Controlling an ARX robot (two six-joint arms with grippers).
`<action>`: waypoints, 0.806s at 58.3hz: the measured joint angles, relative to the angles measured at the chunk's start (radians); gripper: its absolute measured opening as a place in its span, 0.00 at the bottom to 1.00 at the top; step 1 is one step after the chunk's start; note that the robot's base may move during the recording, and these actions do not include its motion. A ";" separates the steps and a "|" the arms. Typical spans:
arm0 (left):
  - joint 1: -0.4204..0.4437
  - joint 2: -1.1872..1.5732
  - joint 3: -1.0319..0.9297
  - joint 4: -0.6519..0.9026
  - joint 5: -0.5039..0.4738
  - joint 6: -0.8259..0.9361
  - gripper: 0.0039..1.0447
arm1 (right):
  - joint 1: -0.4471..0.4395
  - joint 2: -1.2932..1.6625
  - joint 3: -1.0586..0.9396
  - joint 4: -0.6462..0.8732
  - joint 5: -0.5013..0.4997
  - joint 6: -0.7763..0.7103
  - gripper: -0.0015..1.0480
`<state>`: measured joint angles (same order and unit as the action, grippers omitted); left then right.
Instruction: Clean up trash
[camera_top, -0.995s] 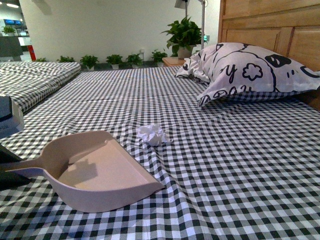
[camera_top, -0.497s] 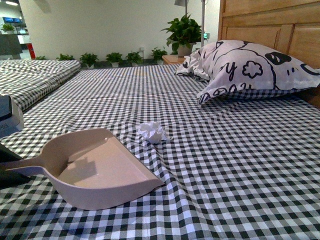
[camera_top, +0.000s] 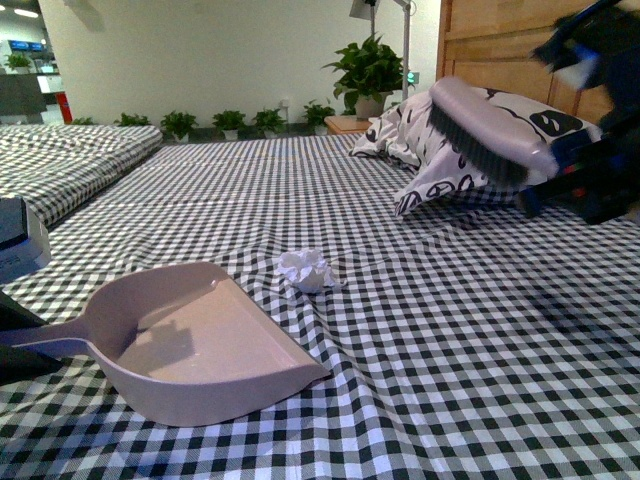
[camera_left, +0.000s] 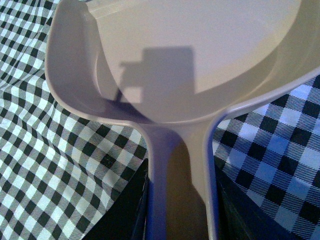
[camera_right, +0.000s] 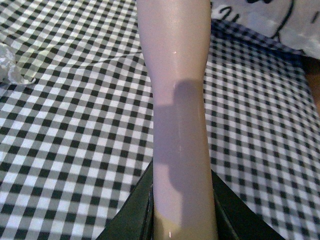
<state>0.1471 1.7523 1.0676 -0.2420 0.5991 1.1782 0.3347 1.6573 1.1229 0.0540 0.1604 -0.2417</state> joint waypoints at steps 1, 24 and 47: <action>0.000 0.000 0.000 0.000 0.000 0.000 0.27 | 0.003 0.016 0.011 0.000 0.001 -0.001 0.19; 0.000 0.000 0.000 0.000 0.000 0.000 0.27 | 0.087 0.335 0.184 0.004 0.073 -0.093 0.19; 0.000 0.000 0.000 0.000 0.000 0.000 0.27 | 0.156 0.410 0.148 0.005 0.096 -0.032 0.19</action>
<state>0.1471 1.7523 1.0676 -0.2420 0.5991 1.1786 0.4908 2.0678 1.2709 0.0593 0.2565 -0.2733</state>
